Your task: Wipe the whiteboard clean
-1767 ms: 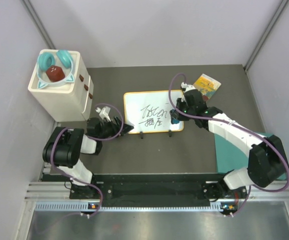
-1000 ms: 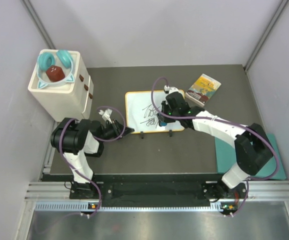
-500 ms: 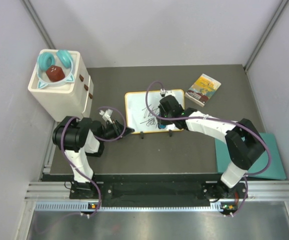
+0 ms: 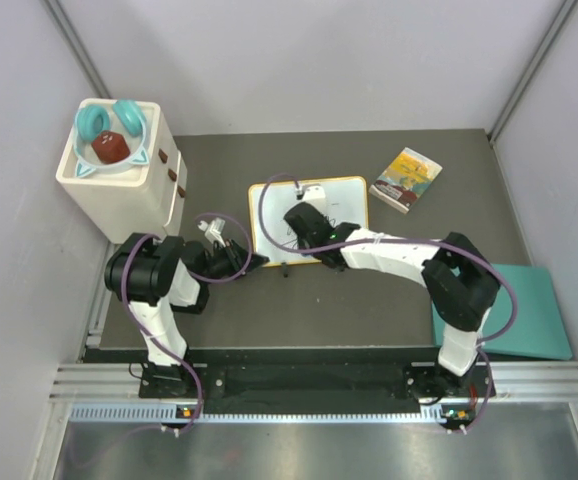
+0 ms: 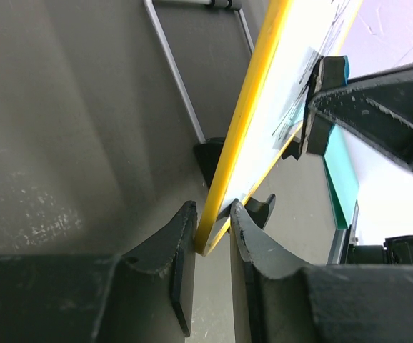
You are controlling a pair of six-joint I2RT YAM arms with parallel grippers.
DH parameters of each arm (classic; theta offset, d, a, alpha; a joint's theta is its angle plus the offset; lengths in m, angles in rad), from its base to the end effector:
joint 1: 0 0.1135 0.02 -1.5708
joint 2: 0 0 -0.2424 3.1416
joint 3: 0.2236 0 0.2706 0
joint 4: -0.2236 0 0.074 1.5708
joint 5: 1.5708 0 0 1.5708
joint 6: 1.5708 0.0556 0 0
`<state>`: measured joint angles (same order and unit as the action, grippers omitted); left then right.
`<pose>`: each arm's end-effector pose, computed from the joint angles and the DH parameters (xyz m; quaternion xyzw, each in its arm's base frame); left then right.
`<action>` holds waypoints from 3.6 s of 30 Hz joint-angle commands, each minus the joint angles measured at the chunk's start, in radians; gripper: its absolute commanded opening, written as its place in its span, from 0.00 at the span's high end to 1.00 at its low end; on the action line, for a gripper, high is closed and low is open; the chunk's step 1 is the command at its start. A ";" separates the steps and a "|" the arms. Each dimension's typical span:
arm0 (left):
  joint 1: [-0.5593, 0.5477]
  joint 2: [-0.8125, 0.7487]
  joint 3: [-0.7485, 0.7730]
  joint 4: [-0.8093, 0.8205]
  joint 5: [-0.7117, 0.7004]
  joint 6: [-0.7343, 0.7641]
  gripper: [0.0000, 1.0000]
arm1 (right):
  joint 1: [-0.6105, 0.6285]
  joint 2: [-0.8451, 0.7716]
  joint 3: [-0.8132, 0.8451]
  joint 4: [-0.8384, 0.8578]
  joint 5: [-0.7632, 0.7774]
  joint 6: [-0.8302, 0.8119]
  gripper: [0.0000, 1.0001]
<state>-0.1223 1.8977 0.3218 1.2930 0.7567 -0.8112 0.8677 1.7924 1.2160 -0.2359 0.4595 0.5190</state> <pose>0.2597 -0.0704 0.0470 -0.0422 0.7744 -0.5149 0.3653 0.2855 0.2986 0.1666 -0.0739 0.9054 0.0677 0.4125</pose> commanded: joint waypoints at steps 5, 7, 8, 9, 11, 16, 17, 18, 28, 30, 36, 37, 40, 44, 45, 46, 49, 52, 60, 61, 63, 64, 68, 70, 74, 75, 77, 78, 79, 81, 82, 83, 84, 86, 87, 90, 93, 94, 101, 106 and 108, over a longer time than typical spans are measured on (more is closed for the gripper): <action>-0.011 -0.031 0.010 -0.124 -0.100 0.072 1.00 | 0.169 0.145 0.155 0.030 0.165 -0.066 1.00; -0.013 -0.034 0.010 -0.132 -0.112 0.072 1.00 | 0.172 0.142 0.148 0.021 0.211 -0.050 1.00; -0.013 -0.035 0.008 -0.136 -0.115 0.070 1.00 | 0.174 0.137 0.137 0.024 0.234 -0.033 1.00; -0.014 -0.035 0.010 -0.139 -0.122 0.070 1.00 | 0.172 0.133 0.123 0.032 0.292 -0.024 1.00; -0.017 -0.034 0.011 -0.146 -0.123 0.072 1.00 | 0.171 0.113 0.074 0.041 0.346 0.013 1.00; -0.023 -0.040 0.022 -0.176 -0.122 0.089 1.00 | 0.130 0.068 -0.047 0.084 0.380 0.122 1.00; -0.025 -0.042 0.025 -0.182 -0.120 0.095 1.00 | 0.116 0.061 -0.059 0.078 0.372 0.174 1.00; -0.028 -0.045 0.026 -0.192 -0.122 0.098 1.00 | 0.100 0.056 -0.071 0.076 0.351 0.194 1.00; -0.031 -0.054 0.031 -0.216 -0.131 0.109 1.00 | 0.042 -0.117 -0.277 0.179 0.511 0.276 1.00; -0.031 -0.052 0.031 -0.219 -0.131 0.109 1.00 | 0.036 -0.120 -0.277 0.199 0.513 0.268 1.00; -0.034 -0.055 0.034 -0.236 -0.142 0.112 1.00 | 0.054 -0.047 -0.208 0.292 0.452 0.190 1.00; -0.034 -0.054 0.036 -0.238 -0.140 0.115 1.00 | 0.063 -0.036 -0.204 0.319 0.452 0.155 1.00; -0.037 -0.055 0.040 -0.247 -0.142 0.119 1.00 | 0.103 0.010 -0.178 0.398 0.430 0.092 1.00; -0.040 -0.057 0.045 -0.259 -0.143 0.129 1.00 | 0.152 0.051 -0.144 0.457 0.398 0.020 1.00; -0.042 -0.057 0.049 -0.271 -0.142 0.138 1.00 | 0.160 0.053 -0.129 0.461 0.396 0.001 1.00; -0.048 -0.061 0.054 -0.284 -0.146 0.144 1.00 | 0.166 0.055 -0.128 0.489 0.375 -0.045 1.00; -0.059 -0.068 0.074 -0.336 -0.154 0.168 1.00 | 0.166 0.045 -0.113 0.481 0.320 -0.059 1.00; -0.063 -0.069 0.083 -0.350 -0.158 0.176 1.00 | 0.166 0.065 -0.085 0.466 0.291 -0.086 1.00; -0.063 -0.071 0.077 -0.351 -0.166 0.170 1.00 | 0.065 0.052 -0.101 0.328 0.350 0.025 1.00; -0.063 -0.071 0.077 -0.351 -0.169 0.168 1.00 | 0.053 0.035 -0.111 0.325 0.357 0.030 1.00; -0.063 -0.072 0.079 -0.357 -0.177 0.167 1.00 | 0.018 0.024 -0.131 0.287 0.396 0.052 1.00; -0.063 -0.071 0.079 -0.365 -0.183 0.165 1.00 | 0.005 0.012 -0.138 0.277 0.406 0.056 1.00; -0.063 -0.074 0.089 -0.403 -0.206 0.161 1.00 | -0.044 -0.025 -0.179 0.264 0.429 0.084 1.00; -0.063 -0.077 0.088 -0.412 -0.215 0.161 1.00 | -0.047 -0.036 -0.188 0.289 0.424 0.066 1.00; -0.063 -0.080 0.083 -0.406 -0.214 0.159 1.00 | -0.006 -0.036 -0.211 0.382 0.392 0.007 1.00; -0.063 -0.080 0.083 -0.405 -0.212 0.161 1.00 | 0.007 -0.018 -0.208 0.398 0.392 -0.034 1.00; -0.063 -0.078 0.085 -0.402 -0.204 0.162 1.00 | 0.050 0.010 -0.172 0.396 0.398 -0.065 1.00; -0.063 -0.077 0.085 -0.402 -0.204 0.164 1.00 | 0.066 0.045 -0.156 0.391 0.395 -0.092 1.00; -0.063 -0.077 0.086 -0.403 -0.203 0.164 1.00 | 0.082 0.061 -0.142 0.389 0.395 -0.108 1.00; -0.065 -0.075 0.088 -0.403 -0.203 0.164 1.00 | 0.135 0.093 -0.109 0.414 0.380 -0.161 1.00; -0.063 -0.075 0.088 -0.403 -0.201 0.165 1.00 | 0.152 0.120 -0.098 0.423 0.380 -0.177 1.00; -0.063 -0.075 0.088 -0.402 -0.200 0.165 1.00 | 0.184 0.131 -0.082 0.438 0.366 -0.195 1.00; -0.063 -0.075 0.088 -0.402 -0.200 0.165 1.00 | 0.197 0.140 -0.072 0.455 0.364 -0.223 1.00; -0.065 -0.077 0.086 -0.400 -0.200 0.167 1.00 | 0.220 0.165 -0.052 0.472 0.349 -0.244 1.00; -0.065 -0.077 0.086 -0.400 -0.198 0.168 1.00 | 0.232 0.171 -0.047 0.493 0.343 -0.261 1.00; -0.065 -0.078 0.085 -0.399 -0.198 0.170 1.00 | 0.235 0.177 -0.033 0.497 0.332 -0.252 1.00; -0.065 -0.080 0.083 -0.396 -0.195 0.170 1.00 | 0.234 0.174 -0.036 0.543 0.353 -0.279 1.00; -0.065 -0.080 0.083 -0.396 -0.197 0.172 1.00 | 0.234 0.174 -0.033 0.575 0.358 -0.293 1.00; -0.065 -0.083 0.080 -0.393 -0.195 0.170 1.00 | 0.211 0.223 0.066 0.575 0.389 -0.373 1.00; -0.065 -0.083 0.079 -0.391 -0.195 0.172 1.00 | 0.140 0.217 0.039 0.509 0.380 -0.283 1.00; -0.065 -0.083 0.080 -0.391 -0.194 0.172 1.00 | 0.103 0.202 0.007 0.494 0.381 -0.237 1.00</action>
<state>-0.1928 1.8080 0.4099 1.0130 0.7021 -0.7002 1.0653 2.0075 1.2476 0.2726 0.8242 0.2047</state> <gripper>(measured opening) 0.261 0.121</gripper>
